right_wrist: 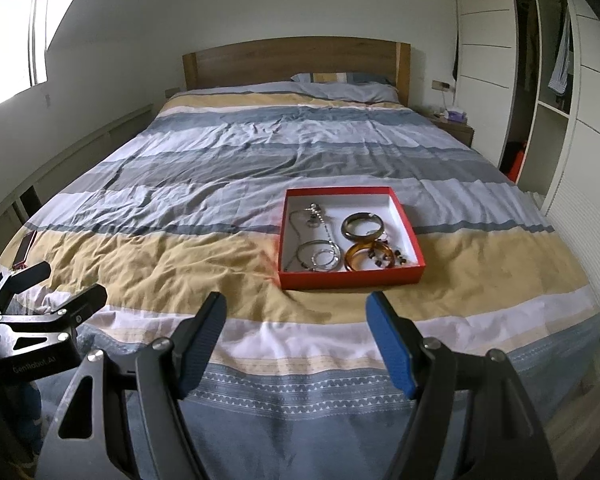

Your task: Organize jewelry

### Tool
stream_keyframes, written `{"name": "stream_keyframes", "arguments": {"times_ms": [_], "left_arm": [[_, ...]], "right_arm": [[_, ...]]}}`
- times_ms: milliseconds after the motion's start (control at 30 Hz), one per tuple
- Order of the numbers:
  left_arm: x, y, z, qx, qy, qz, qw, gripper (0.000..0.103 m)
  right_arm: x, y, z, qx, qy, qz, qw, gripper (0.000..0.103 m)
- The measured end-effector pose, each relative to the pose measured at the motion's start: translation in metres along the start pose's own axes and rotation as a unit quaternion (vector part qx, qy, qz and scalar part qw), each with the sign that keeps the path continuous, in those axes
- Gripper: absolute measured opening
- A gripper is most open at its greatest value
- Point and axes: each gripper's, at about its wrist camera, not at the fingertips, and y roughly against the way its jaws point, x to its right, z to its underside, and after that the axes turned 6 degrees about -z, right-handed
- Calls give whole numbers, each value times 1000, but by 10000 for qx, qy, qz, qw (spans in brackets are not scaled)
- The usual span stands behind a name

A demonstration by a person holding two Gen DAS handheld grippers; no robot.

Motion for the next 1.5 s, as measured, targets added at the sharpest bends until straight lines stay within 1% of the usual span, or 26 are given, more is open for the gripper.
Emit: {"name": "stream_keyframes", "arguments": {"times_ms": [267,467,667,1167,1500], "left_arm": [[-8,-8,5,-120,47,-119,9998,102],[-18,-10,10,-223,81,-260,9994,102],[-22,-15,11,-274,100,-325,9990,102],[-19,-19,12,-281,35,-240,9993,102],[-17,-17,12,-270,33,-293,9992,102]], "right_arm": [[-3,-9,-2,-62,27,16,10000,71],[-12,-16,-4,-107,161,-14,9998,71],[-22,-25,-3,-185,341,-19,9992,71],[-17,-36,-2,-329,278,70,9990,71],[-13,-40,3,-402,203,90,9989,71]]}}
